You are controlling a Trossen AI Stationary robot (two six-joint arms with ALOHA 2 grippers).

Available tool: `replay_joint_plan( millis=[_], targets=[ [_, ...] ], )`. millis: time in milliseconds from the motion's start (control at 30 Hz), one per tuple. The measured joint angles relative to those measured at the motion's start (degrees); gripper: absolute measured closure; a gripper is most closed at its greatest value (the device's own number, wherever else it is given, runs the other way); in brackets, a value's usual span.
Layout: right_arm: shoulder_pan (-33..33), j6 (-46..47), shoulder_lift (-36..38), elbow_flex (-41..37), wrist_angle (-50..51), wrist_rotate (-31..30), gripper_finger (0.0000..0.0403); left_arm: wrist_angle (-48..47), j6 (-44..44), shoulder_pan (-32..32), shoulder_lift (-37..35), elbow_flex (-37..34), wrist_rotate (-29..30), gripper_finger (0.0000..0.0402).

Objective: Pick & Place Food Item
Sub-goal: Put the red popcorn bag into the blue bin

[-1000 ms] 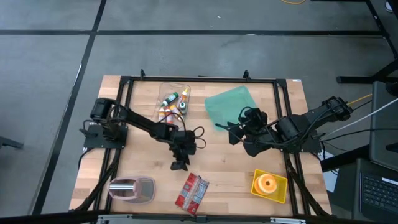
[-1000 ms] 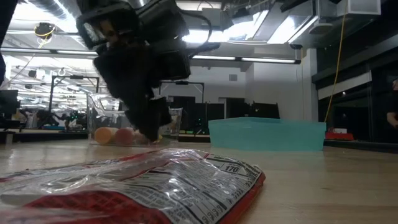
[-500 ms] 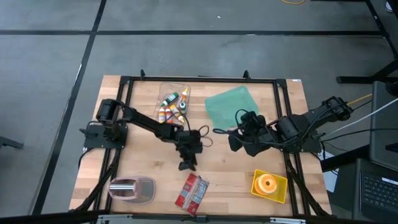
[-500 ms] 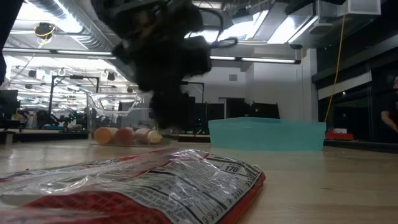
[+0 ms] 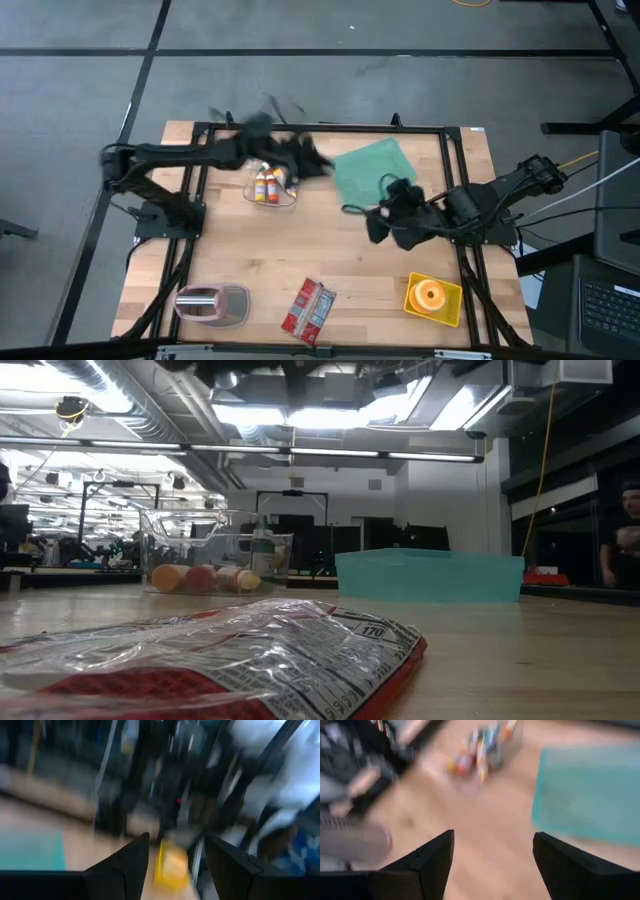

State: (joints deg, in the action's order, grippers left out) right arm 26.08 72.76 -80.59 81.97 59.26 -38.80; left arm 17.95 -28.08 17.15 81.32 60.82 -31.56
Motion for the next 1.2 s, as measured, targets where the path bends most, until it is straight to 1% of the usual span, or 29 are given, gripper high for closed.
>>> replay_joint_plan(
  millis=[100, 167, 267, 333, 433, 567, 633, 767, 900, 1067, 1200],
  targets=[
    [-1.28, -1.45, -3.62, 0.00, -0.17, 9.30, 0.0136, 10.50, -5.37, 3.85, -6.15, 0.00, 0.78, 0.0222],
    [-2.23, -2.99, -6.77, -0.02, -0.33, 14.40, 0.0136, 15.36, -8.28, 5.72, -10.01, 0.00, 2.07, 0.0223],
    [-4.21, -6.48, -11.79, -0.04, -3.57, 22.90, 0.0136, 18.34, -10.10, 7.42, -15.40, 0.00, 3.43, 0.0224],
    [-5.58, -9.59, -15.18, -0.04, -7.08, 28.74, 0.0136, 18.19, -10.38, 8.21, -19.12, 0.00, 3.42, 0.0224],
    [-7.19, -14.12, -20.72, -0.04, -13.95, 36.55, 0.0136, 17.14, -10.35, 8.51, -24.18, 0.00, 3.43, 0.0224],
    [-8.67, -17.63, -27.38, -0.04, -21.08, 45.08, 0.0136, 12.80, -10.31, 8.39, -29.67, 0.00, 3.63, 0.0224],
    [-9.15, -18.74, -29.98, -0.04, -23.22, 47.57, 0.0136, 10.51, -10.30, 8.39, -32.02, 0.00, 3.95, 0.0224],
    [-9.48, -20.49, -34.43, -0.04, -24.04, 52.26, 0.0136, 5.36, -10.16, 8.07, -35.92, 0.00, 4.05, 0.0224],
    [-8.88, -21.11, -38.89, -0.09, -27.68, 58.75, 0.0136, -1.10, -8.59, 7.24, -38.63, 0.00, 4.03, 0.0224],
    [-8.13, -18.98, -42.81, 0.16, -34.63, 66.12, 0.0136, -8.51, -7.76, 6.72, -41.15, -0.02, 3.53, 0.0225],
    [-7.68, -15.69, -44.11, 0.13, -39.23, 68.70, 0.0136, -11.09, -7.76, 6.25, -42.13, -0.06, 3.33, 0.0224]
  ],
)
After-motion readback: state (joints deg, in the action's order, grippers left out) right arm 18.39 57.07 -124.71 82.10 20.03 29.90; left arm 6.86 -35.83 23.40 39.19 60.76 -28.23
